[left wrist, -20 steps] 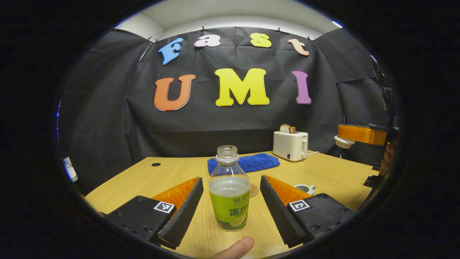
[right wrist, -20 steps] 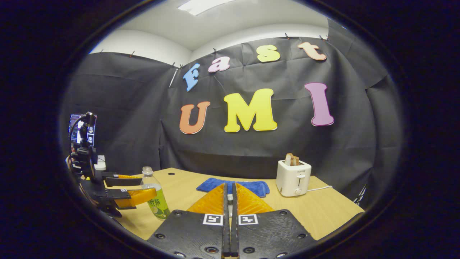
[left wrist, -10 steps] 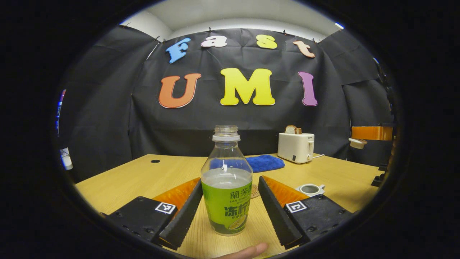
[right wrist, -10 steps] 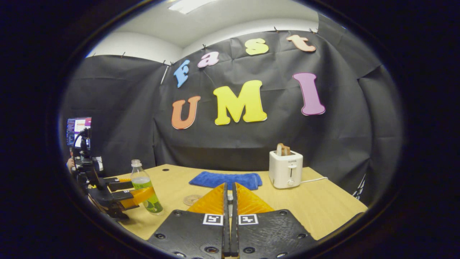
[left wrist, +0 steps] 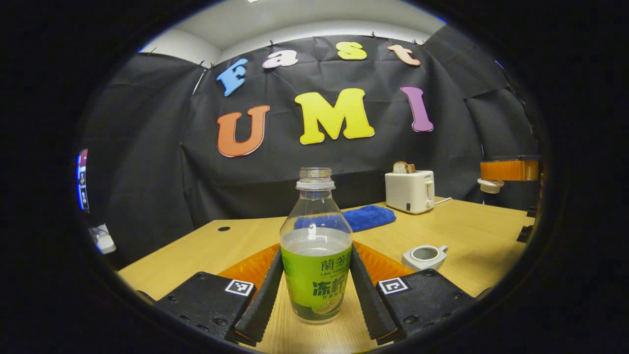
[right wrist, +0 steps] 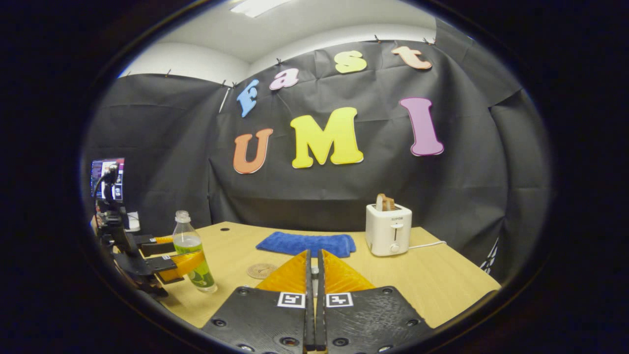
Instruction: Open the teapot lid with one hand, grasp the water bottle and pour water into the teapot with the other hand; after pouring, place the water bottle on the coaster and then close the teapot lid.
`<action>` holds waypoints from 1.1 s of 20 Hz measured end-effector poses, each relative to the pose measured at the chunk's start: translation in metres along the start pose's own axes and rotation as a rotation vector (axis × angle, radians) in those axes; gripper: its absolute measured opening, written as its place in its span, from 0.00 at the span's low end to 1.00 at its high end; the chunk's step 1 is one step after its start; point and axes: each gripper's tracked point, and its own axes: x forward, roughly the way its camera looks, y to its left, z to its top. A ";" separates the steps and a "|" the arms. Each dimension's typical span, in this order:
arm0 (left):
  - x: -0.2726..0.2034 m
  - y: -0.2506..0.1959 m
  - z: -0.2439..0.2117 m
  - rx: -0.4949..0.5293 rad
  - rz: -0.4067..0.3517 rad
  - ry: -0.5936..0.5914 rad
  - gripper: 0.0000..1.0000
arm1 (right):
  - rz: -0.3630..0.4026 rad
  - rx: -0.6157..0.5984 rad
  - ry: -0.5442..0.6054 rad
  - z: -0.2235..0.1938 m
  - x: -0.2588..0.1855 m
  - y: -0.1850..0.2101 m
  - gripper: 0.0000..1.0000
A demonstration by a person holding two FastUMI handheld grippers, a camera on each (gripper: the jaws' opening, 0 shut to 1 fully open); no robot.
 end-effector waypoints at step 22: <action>0.017 -0.040 -0.044 0.938 -0.024 0.294 0.76 | -0.109 0.008 0.091 -0.023 0.011 -0.081 0.00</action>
